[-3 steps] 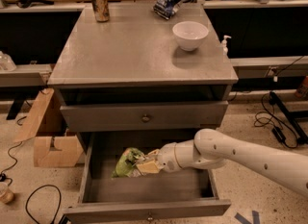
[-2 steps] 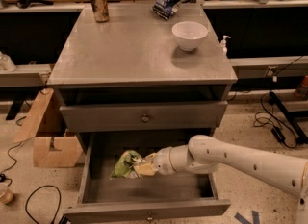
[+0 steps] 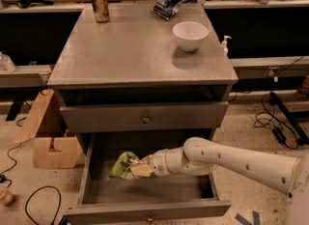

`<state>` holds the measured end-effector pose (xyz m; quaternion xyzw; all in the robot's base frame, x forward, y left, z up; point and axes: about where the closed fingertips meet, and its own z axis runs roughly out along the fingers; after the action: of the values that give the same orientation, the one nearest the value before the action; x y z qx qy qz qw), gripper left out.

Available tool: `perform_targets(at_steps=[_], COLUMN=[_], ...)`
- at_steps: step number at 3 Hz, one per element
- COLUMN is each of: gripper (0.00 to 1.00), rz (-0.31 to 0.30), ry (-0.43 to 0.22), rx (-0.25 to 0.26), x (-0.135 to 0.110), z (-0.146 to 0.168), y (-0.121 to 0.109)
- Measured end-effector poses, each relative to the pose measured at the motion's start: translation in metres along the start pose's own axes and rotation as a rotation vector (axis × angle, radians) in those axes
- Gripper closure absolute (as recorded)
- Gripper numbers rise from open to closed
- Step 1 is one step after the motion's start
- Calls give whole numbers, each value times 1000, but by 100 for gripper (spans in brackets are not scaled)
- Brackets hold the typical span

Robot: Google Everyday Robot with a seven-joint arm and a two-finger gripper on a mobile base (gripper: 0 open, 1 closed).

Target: Place green jalapeno chip bag into middle drawer

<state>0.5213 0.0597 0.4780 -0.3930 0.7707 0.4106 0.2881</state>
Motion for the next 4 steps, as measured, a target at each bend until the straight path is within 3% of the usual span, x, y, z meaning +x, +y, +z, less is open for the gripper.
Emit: perform_targets(at_steps=[3,4], gripper=[4,0], rz=[-1,-2], ry=[3,3], rx=[-11,-13], x=[0,0], z=[5,6], y=[4,4])
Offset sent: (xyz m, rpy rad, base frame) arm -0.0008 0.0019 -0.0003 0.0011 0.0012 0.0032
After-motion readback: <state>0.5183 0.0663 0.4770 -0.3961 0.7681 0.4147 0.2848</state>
